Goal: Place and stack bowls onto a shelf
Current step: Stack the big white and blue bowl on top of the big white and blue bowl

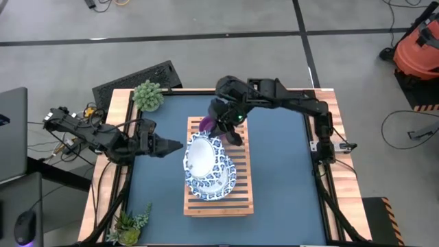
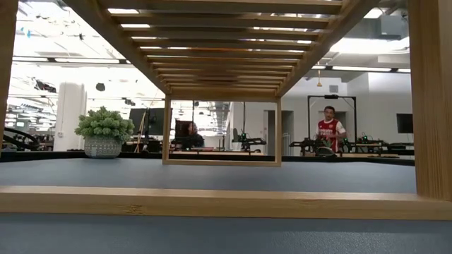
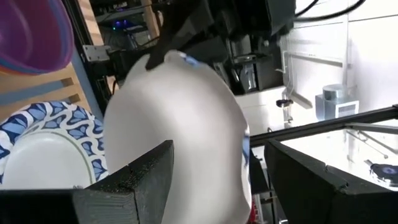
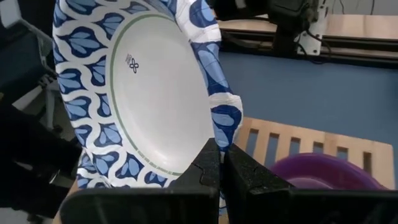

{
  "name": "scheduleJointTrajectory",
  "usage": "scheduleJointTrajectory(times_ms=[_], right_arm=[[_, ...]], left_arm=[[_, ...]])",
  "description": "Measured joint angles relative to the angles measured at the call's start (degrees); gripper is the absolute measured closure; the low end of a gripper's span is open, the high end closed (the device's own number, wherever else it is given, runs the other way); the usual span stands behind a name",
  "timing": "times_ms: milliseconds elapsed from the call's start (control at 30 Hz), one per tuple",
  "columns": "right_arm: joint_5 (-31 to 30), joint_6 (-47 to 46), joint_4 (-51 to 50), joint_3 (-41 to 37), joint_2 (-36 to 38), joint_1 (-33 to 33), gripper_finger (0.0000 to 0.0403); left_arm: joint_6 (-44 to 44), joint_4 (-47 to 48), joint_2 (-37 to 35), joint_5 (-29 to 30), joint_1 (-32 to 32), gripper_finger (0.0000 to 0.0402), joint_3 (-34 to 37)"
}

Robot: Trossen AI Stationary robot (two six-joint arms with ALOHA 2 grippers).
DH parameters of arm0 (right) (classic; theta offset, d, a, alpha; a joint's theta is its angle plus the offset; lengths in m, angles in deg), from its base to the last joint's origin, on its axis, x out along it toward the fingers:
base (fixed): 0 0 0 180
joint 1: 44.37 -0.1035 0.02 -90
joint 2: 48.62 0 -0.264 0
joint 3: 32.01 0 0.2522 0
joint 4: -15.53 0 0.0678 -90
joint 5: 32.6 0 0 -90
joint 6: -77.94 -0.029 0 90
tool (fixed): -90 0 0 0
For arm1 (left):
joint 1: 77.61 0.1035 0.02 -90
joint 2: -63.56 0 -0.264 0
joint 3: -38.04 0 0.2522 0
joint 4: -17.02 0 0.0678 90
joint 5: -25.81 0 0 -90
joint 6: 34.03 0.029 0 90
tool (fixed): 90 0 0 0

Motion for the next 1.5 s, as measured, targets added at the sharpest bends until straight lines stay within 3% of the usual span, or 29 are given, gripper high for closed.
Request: scheduleJointTrajectory(times_ms=[167, 333, 633, 1100, 1500], right_arm=[[0.0, -0.1, 0.0, 0.0, 0.0, 1.4, 0.0380], [0.0, -0.3, -0.3, 0.0, 0.0, 1.5, 0.0379], [-0.7, -0.1, -0.8, 0.0, 0.0, 1.5, 0.0379], [-0.9, 0.3, -1.4, 0.0, 0.0, 1.6, 0.0379], [-2.0, -0.1, -2.2, 0.0, 0.0, 1.7, 0.0379]], left_arm=[[-0.5, -0.1, 0.9, -0.4, 0.0, 0.0162, -0.4], [1.5, 1.6, 5.0, -5.0, 1.3, 0.0162, -6.2], [2.8, 21.3, 11.7, -11.3, 5.5, 0.0162, -20.1], [-1.6, 23.1, 15.0, -17.0, 7.6, 0.0165, -20.8], [-1.3, 19.9, 15.0, -15.6, 7.6, 0.0265, -20.8]])
